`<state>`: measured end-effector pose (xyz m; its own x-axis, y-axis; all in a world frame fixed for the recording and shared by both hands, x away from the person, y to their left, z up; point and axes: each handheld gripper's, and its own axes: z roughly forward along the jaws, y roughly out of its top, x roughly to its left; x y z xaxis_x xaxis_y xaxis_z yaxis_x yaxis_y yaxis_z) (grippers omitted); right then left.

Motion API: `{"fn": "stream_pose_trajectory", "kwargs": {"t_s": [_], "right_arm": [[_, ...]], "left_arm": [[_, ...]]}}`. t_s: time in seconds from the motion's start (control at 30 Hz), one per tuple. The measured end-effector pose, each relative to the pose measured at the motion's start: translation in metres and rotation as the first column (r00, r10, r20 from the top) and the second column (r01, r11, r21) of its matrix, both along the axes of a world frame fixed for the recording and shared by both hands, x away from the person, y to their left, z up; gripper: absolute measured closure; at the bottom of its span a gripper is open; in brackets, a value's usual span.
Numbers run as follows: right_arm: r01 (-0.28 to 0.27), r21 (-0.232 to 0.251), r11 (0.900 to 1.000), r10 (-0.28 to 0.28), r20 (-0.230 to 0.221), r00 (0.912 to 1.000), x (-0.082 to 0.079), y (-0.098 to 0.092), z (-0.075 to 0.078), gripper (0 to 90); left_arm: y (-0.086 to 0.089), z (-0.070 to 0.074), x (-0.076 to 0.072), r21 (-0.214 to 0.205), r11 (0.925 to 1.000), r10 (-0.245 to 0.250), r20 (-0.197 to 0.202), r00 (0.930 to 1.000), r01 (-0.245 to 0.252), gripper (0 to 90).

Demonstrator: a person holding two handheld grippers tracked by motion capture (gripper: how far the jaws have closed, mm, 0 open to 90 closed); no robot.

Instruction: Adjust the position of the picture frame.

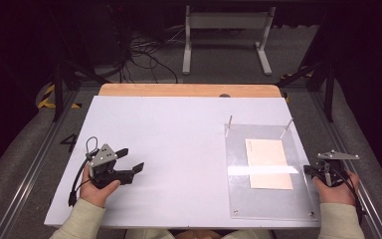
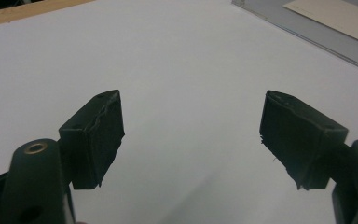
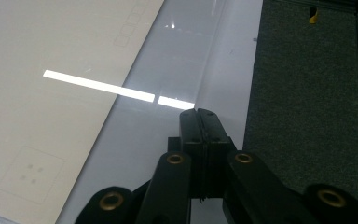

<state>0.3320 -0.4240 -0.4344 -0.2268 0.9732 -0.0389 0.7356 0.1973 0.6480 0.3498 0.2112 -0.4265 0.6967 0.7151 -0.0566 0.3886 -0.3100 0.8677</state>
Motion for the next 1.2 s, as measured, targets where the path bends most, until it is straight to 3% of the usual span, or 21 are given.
{"fn": "stream_pose_trajectory", "kwargs": {"t_s": [0.4,0.5,0.77,0.9,1.2], "right_arm": [[0.014,-0.031,0.9994,-0.015,-0.021,0.9997,0.002,0.010,-0.001,89.9],[-0.012,-0.005,0.9999,0.012,-0.013,0.9998,0.006,0.016,-0.002,90.0],[-0.084,0.002,0.9965,0.084,-0.008,0.9964,0.018,0.047,-0.005,90.0],[-0.143,0.047,0.9887,0.143,-0.005,0.9897,0.024,0.068,-0.007,90.0],[-0.230,0.057,0.9714,0.231,-0.004,0.9730,0.037,0.109,-0.009,90.0]], "left_arm": [[-0.004,-0.002,0.001,0.011,0.9999,-0.011,-0.005,0.9999,0.011,22.1],[-0.003,-0.002,0.001,0.013,0.9999,-0.010,-0.007,0.9999,0.010,22.1],[-0.003,-0.003,0.000,0.011,0.9999,-0.008,-0.019,0.9998,0.008,22.0],[-0.003,-0.003,0.000,0.016,0.9998,-0.008,-0.018,0.9998,0.009,22.0],[-0.007,-0.005,0.001,0.012,0.9997,-0.019,-0.026,0.9995,0.020,21.9]]}}
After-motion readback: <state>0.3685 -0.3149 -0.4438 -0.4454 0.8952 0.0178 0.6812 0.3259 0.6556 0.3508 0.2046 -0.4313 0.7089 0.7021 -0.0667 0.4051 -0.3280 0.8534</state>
